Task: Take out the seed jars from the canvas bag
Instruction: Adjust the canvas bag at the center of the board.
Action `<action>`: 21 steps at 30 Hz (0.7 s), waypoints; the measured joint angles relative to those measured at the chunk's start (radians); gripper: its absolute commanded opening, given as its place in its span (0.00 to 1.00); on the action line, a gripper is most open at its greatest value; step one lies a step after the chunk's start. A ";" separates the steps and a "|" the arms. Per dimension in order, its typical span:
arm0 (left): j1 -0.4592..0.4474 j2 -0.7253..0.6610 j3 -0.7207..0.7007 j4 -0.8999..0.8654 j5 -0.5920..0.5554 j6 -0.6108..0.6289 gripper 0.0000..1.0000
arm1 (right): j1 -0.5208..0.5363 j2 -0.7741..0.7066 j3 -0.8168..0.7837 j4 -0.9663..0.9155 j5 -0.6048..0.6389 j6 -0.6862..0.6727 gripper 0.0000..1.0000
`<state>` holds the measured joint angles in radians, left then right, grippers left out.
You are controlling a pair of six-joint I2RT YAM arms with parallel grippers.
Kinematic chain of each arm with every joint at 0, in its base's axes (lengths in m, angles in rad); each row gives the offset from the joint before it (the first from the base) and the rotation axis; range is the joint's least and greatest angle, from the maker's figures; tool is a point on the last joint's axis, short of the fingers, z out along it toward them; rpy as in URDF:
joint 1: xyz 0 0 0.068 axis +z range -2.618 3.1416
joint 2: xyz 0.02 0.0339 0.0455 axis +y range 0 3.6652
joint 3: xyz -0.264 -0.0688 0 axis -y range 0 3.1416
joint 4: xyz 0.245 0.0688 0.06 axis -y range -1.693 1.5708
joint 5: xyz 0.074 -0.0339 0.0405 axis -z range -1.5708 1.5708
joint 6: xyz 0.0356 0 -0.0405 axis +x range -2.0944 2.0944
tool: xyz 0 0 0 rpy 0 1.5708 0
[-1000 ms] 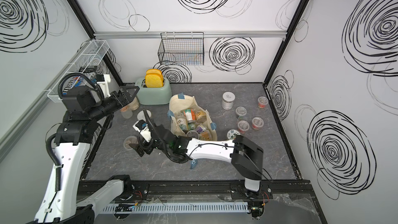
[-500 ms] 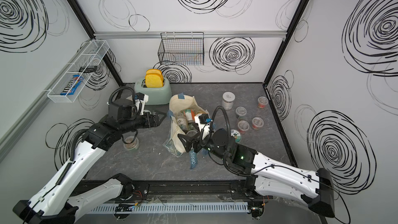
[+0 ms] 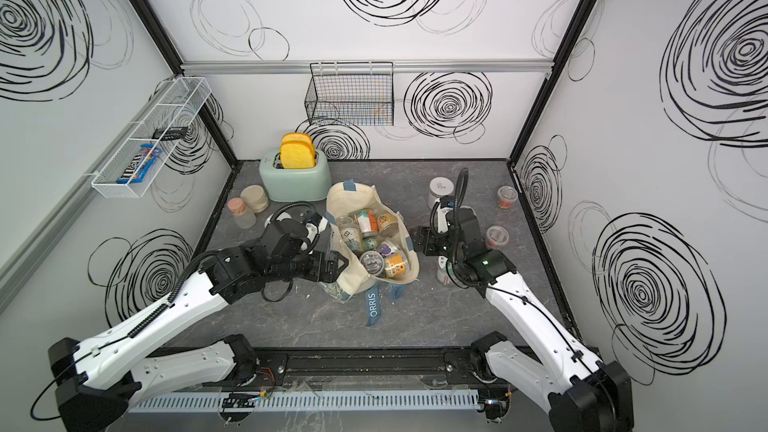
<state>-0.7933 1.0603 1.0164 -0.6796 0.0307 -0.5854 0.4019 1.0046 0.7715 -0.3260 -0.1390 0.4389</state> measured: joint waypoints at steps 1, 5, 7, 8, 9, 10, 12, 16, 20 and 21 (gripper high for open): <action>-0.013 0.010 0.000 0.011 -0.003 -0.005 0.96 | -0.019 0.021 0.000 -0.005 -0.020 -0.010 0.79; -0.043 0.063 0.001 0.047 -0.013 -0.015 0.85 | -0.040 0.069 0.001 -0.002 -0.090 -0.038 0.79; -0.045 0.085 0.000 0.061 -0.016 -0.017 0.80 | -0.040 0.083 0.005 0.003 -0.121 -0.050 0.79; -0.045 0.093 0.000 0.066 -0.018 -0.018 0.78 | -0.040 0.092 0.011 0.006 -0.138 -0.056 0.79; -0.045 0.097 0.000 0.070 -0.019 -0.018 0.77 | -0.041 0.101 0.016 0.010 -0.150 -0.060 0.79; -0.044 0.100 0.000 0.076 -0.021 -0.018 0.77 | -0.040 0.111 0.021 0.017 -0.166 -0.066 0.78; -0.043 0.103 0.001 0.085 -0.021 -0.019 0.76 | -0.040 0.127 0.029 0.026 -0.187 -0.074 0.78; -0.043 0.103 0.006 0.093 -0.020 -0.022 0.85 | -0.040 0.125 0.040 0.025 -0.190 -0.082 0.88; -0.043 0.101 0.016 0.102 -0.017 -0.028 0.96 | -0.040 0.085 0.054 0.030 -0.194 -0.089 0.97; -0.043 0.101 0.020 0.101 -0.019 -0.028 0.96 | -0.040 0.080 0.055 0.035 -0.200 -0.089 0.97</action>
<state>-0.8368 1.1614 1.0367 -0.5789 0.0120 -0.6136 0.3614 1.0847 0.8268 -0.2913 -0.3389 0.3504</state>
